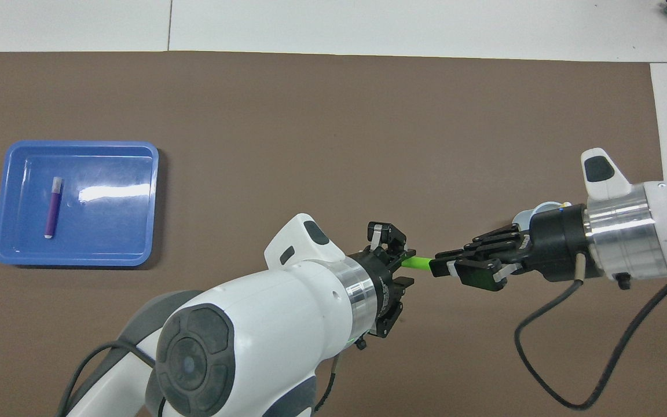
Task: Right arm passes pens to left for tray arrangement
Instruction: 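Open the right gripper and pull the green pen away with the left gripper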
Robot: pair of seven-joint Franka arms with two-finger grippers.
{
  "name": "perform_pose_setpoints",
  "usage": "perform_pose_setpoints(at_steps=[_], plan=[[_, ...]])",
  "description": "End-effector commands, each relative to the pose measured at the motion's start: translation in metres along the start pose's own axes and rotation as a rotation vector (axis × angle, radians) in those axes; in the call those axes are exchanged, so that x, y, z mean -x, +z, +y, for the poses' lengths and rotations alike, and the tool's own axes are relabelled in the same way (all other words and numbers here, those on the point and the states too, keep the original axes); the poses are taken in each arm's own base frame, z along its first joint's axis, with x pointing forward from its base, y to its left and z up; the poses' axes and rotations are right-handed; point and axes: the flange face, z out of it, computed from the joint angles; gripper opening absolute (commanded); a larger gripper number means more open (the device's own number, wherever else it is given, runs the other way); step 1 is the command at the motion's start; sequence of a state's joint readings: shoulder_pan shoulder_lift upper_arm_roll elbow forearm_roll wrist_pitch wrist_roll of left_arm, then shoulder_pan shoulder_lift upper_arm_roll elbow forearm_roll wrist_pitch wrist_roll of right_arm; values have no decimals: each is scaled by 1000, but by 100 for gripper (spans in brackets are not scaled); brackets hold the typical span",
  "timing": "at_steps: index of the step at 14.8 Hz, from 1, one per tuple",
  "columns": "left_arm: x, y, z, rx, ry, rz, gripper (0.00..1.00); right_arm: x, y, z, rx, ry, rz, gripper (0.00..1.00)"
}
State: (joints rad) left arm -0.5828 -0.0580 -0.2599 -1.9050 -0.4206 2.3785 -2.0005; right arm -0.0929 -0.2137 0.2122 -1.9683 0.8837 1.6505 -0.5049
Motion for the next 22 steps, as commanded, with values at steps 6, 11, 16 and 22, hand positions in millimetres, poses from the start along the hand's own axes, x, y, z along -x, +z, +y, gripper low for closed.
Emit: perform_pose_setpoints(at_steps=[6, 11, 16, 22], plan=[[6, 1, -3, -21, 32, 53, 0, 3, -1, -5, -26, -22, 30, 0], [5, 2, -3, -19, 45, 65, 0, 2, -2, -5, -17, -14, 35, 0], [-2, 5, -2, -24, 55, 75, 0, 3, -2, -3, -4, 5, 29, 70], [-70, -7, 18, -191, 228, 173, 0, 6, -2, 4, 63, -10, -8, 76]])
